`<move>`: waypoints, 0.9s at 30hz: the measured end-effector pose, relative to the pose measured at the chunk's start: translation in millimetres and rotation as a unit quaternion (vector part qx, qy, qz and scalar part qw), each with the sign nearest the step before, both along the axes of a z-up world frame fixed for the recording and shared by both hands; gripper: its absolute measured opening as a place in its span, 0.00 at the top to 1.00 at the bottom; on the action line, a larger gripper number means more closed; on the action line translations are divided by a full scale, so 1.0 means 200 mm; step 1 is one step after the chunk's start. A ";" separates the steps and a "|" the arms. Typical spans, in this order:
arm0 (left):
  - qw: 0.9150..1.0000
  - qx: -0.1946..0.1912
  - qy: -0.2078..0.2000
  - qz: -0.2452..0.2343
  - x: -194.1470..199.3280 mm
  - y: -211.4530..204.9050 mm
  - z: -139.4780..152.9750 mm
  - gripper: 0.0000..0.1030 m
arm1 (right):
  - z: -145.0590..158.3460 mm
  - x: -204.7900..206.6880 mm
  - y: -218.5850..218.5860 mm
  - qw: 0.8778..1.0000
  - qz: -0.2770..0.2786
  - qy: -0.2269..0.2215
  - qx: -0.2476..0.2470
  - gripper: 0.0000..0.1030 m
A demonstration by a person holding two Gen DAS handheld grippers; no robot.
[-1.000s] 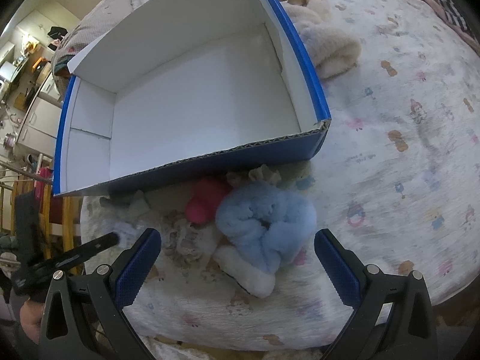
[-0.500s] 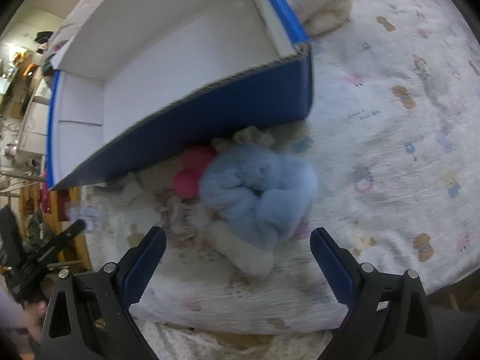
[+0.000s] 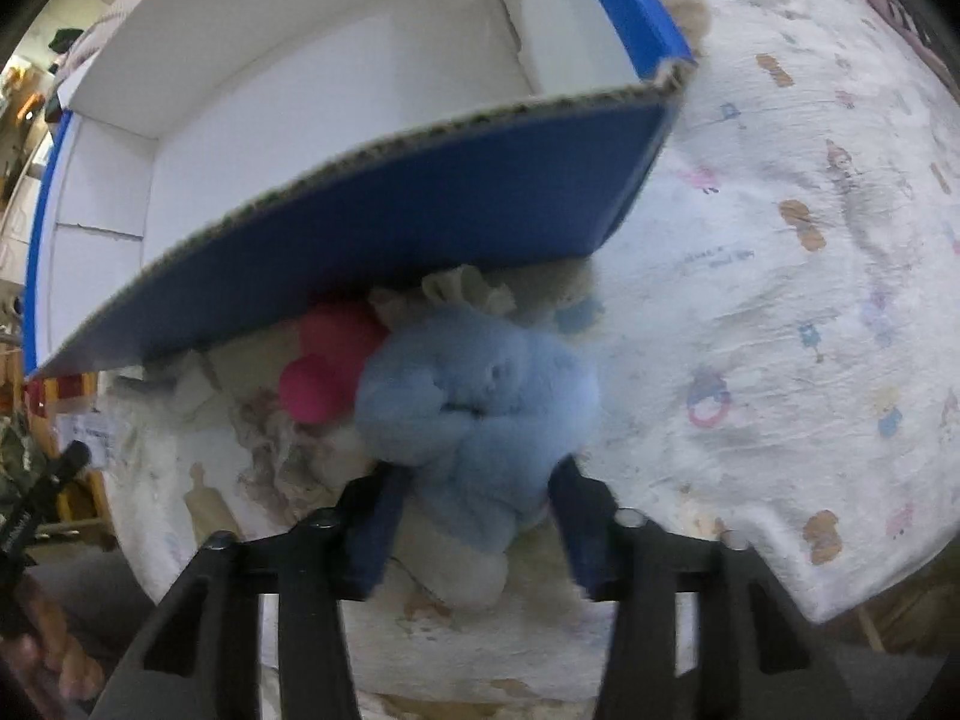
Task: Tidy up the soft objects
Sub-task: 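Close right gripper on blue fluffy plush and lift while left holds bag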
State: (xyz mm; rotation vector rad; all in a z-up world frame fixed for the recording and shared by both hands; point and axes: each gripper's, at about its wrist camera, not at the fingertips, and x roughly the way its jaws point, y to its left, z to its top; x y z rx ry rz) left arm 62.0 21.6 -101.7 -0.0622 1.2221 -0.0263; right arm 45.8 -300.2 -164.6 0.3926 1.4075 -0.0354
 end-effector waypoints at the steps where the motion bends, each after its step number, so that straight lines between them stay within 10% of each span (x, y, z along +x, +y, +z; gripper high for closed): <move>1: 1.000 0.002 -0.001 0.000 0.00 0.00 0.00 0.94 | 0.01 -0.01 -0.01 1.000 0.001 -0.002 0.004 0.65; 7: 1.000 0.008 -0.008 0.005 -0.02 0.02 0.02 0.94 | 0.10 -0.08 -0.04 0.999 0.008 -0.036 0.005 0.90; 27: 0.994 0.018 -0.096 0.050 -0.19 0.11 0.26 0.94 | 0.71 -0.40 -0.02 0.959 0.040 -0.244 0.138 0.92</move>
